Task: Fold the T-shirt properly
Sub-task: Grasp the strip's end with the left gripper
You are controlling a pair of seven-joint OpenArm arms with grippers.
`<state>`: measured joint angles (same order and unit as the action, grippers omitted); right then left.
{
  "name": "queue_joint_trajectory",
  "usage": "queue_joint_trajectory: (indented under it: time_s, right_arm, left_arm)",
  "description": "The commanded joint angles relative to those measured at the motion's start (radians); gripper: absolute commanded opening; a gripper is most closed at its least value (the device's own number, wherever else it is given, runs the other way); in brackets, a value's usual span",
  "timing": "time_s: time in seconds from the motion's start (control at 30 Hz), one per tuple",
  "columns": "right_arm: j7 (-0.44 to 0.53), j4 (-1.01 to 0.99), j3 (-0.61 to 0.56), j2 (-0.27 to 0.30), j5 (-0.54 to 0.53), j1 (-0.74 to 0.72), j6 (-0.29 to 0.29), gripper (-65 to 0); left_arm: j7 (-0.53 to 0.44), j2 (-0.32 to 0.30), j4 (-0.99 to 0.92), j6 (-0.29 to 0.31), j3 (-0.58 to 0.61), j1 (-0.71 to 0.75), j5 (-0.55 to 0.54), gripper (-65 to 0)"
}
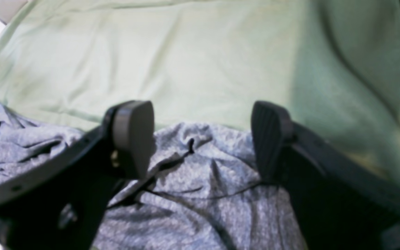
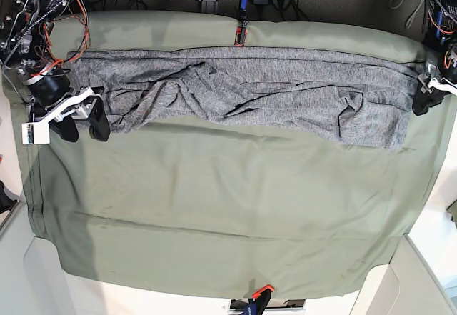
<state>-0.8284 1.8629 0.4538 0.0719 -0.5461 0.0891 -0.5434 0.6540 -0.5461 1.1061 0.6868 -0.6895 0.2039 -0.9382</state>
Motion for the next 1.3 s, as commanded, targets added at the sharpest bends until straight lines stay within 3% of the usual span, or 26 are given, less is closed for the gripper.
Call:
queue_joint_trajectory:
  time_s: [0.0,0.23,0.4,0.8,1.1,1.17,1.27]
  right_arm:
    - [0.023,0.015,0.002,0.009,-0.018,-0.011,-0.006,-21.7]
    - [0.024,0.015,0.002,0.008,-0.021,-0.011,-0.006,-21.7]
    - [0.023,0.015,0.002,0.008,-0.022,-0.011,-0.006,-21.8]
    - [0.02,0.015,0.002,0.008,-0.05,-0.011,-0.006,-21.7]
    - [0.02,0.015,0.002,0.008,-0.049,-0.011,-0.006,-21.7]
    - [0.02,0.015,0.002,0.008,-0.048,-0.011,-0.006,-21.7]
    - [0.02,0.015,0.002,0.008,-0.048,-0.011,-0.006,-21.7]
  left_arm:
    - [0.013,-0.01,0.006,0.011,-0.005,0.002,-0.006,-22.6]
    - [0.123,0.013,0.006,0.011,-0.005,0.002,-0.061,-22.6]
    - [0.125,0.019,0.006,0.011,0.002,0.0,-0.122,-22.6]
    - [0.124,0.019,0.006,0.011,0.011,-0.056,-0.125,-22.6]
    - [0.135,0.021,0.007,0.011,0.146,-0.076,-0.116,-23.2]
    - [0.135,0.02,0.007,0.011,0.163,-0.076,-0.114,-27.9]
    - [0.133,0.022,0.007,0.011,0.166,-0.076,-0.106,-53.2]
